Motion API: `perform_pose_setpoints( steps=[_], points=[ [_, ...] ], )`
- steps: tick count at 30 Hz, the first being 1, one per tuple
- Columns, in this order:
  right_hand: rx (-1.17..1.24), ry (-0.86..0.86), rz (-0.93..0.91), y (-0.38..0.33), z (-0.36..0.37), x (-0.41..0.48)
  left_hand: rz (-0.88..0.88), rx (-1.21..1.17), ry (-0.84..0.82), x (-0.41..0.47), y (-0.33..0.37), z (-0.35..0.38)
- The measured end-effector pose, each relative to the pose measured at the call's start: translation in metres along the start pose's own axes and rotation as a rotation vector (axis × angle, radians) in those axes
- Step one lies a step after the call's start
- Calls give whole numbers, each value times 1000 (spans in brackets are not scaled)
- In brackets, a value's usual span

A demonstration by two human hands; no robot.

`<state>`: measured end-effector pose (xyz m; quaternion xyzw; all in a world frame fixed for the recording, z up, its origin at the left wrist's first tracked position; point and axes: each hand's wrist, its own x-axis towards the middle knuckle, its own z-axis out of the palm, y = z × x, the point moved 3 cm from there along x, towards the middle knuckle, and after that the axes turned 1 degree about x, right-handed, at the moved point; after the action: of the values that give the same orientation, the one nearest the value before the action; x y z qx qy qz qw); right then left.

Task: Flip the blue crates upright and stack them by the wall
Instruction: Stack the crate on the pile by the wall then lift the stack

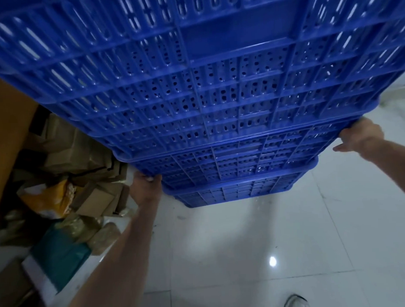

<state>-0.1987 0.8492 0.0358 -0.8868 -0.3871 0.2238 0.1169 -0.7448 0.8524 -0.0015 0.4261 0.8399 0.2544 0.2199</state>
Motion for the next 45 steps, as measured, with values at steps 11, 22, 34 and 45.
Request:
perform_pose_setpoints(
  steps=[11,22,34,45],
  points=[
    [177,18,28,9,-4,16,87,-114,30,-8,-8,1],
    [31,37,-28,7,-7,-6,111,5,30,-21,-18,-2],
    [18,138,-98,10,12,-26,112,256,-30,17,-9,-2],
    [-59,144,-51,8,16,-19,5,265,-116,19,-9,6]
  ],
)
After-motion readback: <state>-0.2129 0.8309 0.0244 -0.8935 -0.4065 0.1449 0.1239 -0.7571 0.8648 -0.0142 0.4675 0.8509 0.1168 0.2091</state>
